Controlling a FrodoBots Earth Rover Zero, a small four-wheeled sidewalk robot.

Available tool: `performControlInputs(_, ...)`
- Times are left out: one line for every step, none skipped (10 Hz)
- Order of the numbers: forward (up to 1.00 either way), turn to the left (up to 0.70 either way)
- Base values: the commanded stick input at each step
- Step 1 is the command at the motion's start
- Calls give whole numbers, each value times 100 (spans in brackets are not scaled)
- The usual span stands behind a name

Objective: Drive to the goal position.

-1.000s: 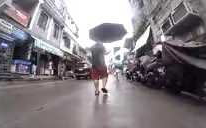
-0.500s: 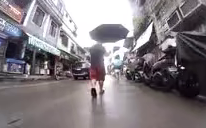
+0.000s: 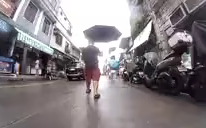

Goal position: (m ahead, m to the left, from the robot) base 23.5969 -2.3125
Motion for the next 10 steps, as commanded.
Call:
performControlInputs(99,0)
performControlInputs(99,0)
performControlInputs(99,0)
performControlInputs(99,-19)
performControlInputs(99,-16)
performControlInputs(99,0)
performControlInputs(99,0)
performControlInputs(99,0)
performControlInputs(99,0)
performControlInputs(99,16)
